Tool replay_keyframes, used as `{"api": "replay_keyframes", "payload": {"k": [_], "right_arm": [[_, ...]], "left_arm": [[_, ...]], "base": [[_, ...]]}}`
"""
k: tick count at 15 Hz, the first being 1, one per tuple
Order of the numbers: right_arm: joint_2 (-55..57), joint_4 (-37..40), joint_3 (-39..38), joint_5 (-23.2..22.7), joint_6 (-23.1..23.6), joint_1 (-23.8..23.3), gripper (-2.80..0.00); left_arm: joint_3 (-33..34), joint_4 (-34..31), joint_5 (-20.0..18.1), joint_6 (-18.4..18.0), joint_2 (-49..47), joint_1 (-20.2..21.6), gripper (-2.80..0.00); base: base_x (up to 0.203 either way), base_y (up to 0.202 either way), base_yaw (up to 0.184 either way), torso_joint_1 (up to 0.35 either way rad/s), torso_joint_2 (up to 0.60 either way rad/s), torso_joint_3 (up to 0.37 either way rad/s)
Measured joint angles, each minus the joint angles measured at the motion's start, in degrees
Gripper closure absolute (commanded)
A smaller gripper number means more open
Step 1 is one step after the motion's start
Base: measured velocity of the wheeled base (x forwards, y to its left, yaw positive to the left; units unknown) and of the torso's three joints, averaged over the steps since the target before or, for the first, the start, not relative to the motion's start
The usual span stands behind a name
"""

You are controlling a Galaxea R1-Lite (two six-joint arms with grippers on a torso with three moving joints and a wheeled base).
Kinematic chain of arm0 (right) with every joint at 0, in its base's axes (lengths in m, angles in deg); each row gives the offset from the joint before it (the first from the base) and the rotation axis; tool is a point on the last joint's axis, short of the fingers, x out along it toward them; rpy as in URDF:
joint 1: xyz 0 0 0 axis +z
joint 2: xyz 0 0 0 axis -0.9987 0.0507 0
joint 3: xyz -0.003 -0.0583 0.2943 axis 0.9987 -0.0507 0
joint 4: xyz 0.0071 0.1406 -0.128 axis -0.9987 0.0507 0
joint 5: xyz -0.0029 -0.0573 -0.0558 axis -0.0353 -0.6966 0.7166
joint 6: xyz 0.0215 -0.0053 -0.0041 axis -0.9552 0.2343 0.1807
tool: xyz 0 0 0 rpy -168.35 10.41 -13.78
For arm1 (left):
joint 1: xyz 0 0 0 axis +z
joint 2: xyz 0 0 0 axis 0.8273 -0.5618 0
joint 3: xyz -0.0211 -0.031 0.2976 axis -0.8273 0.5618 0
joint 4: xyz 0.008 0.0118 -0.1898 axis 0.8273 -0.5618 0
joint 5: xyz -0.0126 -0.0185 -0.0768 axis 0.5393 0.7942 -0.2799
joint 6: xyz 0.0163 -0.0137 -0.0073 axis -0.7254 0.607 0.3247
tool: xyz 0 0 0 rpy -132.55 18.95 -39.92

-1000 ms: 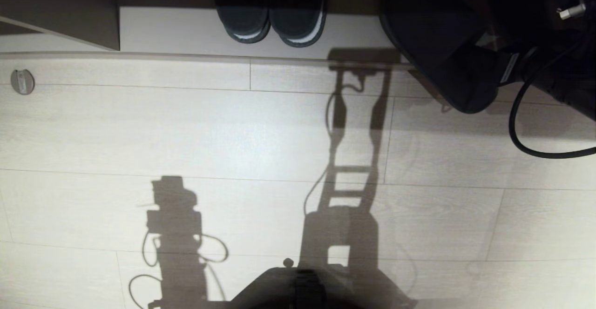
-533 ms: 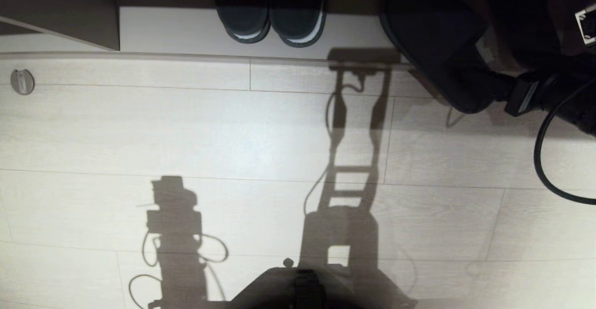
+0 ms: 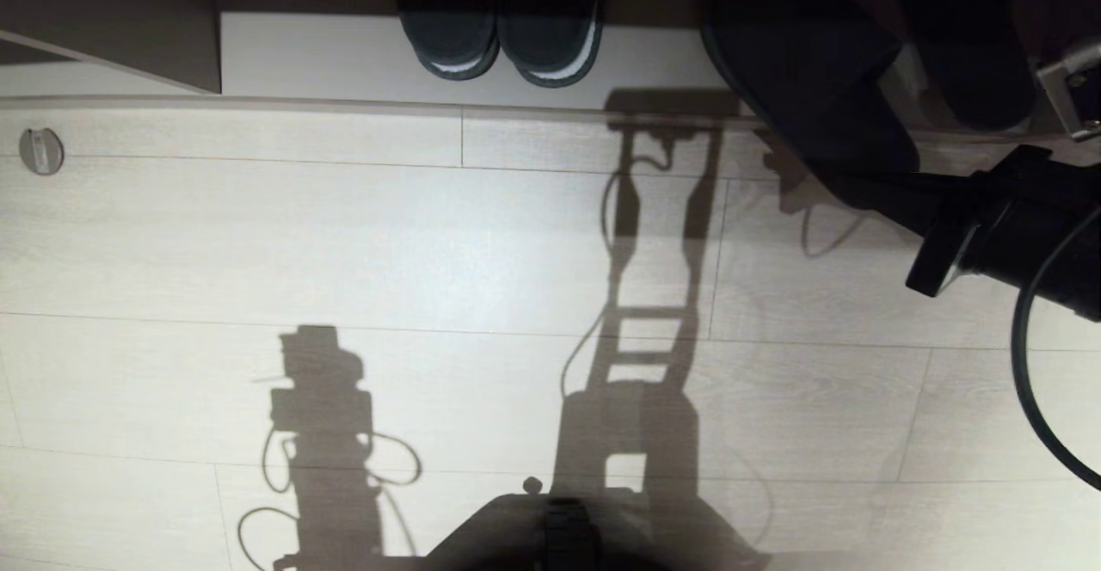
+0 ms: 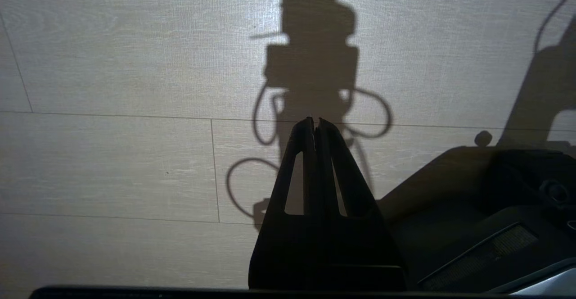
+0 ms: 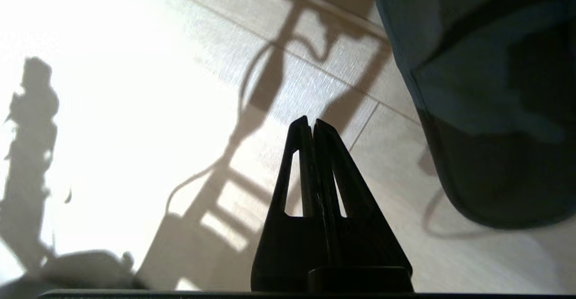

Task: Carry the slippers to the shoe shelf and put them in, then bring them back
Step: Pick up the slippers in the shoe cabinet

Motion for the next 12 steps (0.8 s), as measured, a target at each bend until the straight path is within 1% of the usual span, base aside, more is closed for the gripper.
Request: {"api": "replay_keyframes", "payload": {"k": [2, 4, 5, 9, 12], "right_arm": [[5.9, -5.9, 4.0, 5.6, 0.2, 2.5, 0.0], [11.8, -12.8, 9.9, 11.6, 0.3, 4.3, 0.0], [15.0, -14.7, 13.1, 13.6, 0.4, 4.8, 0.0], [23.7, -20.4, 24.3, 17.8, 0.6, 5.2, 0.0], [25.7, -19.6, 27.7, 18.2, 0.7, 3.6, 0.0]], "left_arm": [[0.0, 0.0, 0.0, 0.0, 0.0, 0.0, 0.0], [0.0, 0.0, 0.0, 0.0, 0.0, -0.1, 0.0], [0.0, 0.0, 0.0, 0.0, 0.0, -0.1, 0.0], [0.0, 0.0, 0.0, 0.1, 0.0, 0.0, 0.0], [0.0, 0.0, 0.0, 0.1, 0.0, 0.0, 0.0]], "base": [[0.0, 0.0, 0.0, 0.0, 0.0, 0.0], [0.0, 0.0, 0.0, 0.0, 0.0, 0.0], [0.0, 0.0, 0.0, 0.0, 0.0, 0.0], [0.0, 0.0, 0.0, 0.0, 0.0, 0.0], [0.0, 0.0, 0.0, 0.0, 0.0, 0.0]]}}
